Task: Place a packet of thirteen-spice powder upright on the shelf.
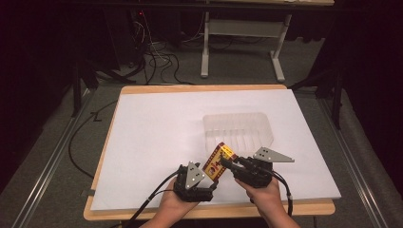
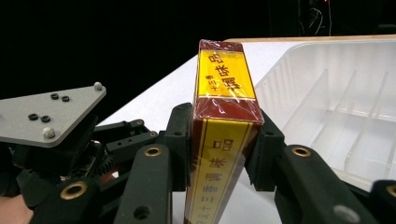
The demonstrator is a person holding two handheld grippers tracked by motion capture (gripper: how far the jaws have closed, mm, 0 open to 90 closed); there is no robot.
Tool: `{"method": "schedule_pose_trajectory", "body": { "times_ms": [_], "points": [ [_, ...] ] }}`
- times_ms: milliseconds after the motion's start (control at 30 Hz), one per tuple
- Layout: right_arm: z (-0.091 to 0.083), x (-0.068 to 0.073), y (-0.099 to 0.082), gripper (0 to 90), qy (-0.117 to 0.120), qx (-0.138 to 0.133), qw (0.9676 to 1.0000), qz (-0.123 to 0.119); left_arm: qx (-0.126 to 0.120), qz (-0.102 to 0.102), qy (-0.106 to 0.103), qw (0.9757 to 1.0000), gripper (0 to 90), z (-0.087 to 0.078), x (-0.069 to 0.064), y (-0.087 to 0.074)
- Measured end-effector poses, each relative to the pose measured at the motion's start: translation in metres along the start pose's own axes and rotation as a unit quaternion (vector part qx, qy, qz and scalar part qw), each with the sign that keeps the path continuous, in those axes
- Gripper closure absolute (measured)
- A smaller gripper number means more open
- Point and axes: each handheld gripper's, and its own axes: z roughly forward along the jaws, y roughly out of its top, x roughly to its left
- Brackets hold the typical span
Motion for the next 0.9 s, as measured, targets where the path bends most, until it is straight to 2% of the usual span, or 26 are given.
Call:
{"method": "schedule_pose_trajectory", "body": {
  "times_ms": [133,300,400,533,733,900],
  "points": [
    [-0.002,0.0,0.001,67.1,0.0,-0.006,1.0,0.004,-0.005,0.004,0.001,1.0,15.6,-0.001,-0.001,0.0],
    [-0.005,-0.001,0.002,67.5,-0.013,-0.01,0.9999,-0.005,0.003,0.002,-0.003,1.0,15.2,0.0,0.0,-0.001],
    [-0.008,-0.005,0.003,67.6,-0.015,-0.015,0.9998,0.004,0.003,-0.001,-0.002,1.0,15.2,-0.001,0.001,0.0],
    [-0.01,-0.008,0.004,67.7,-0.022,-0.018,0.9996,0.004,-0.002,-0.001,-0.001,1.0,15.2,-0.002,0.002,0.001],
    [-0.016,-0.012,0.006,67.6,-0.032,-0.026,0.9992,0.005,-0.011,-0.019,0.001,0.9998,15.8,-0.012,0.013,0.006],
    [-0.022,-0.015,0.008,67.7,-0.044,-0.033,0.9985,-0.001,-0.021,-0.027,0.015,0.9993,17.0,-0.022,0.026,0.008]
  ]
}}
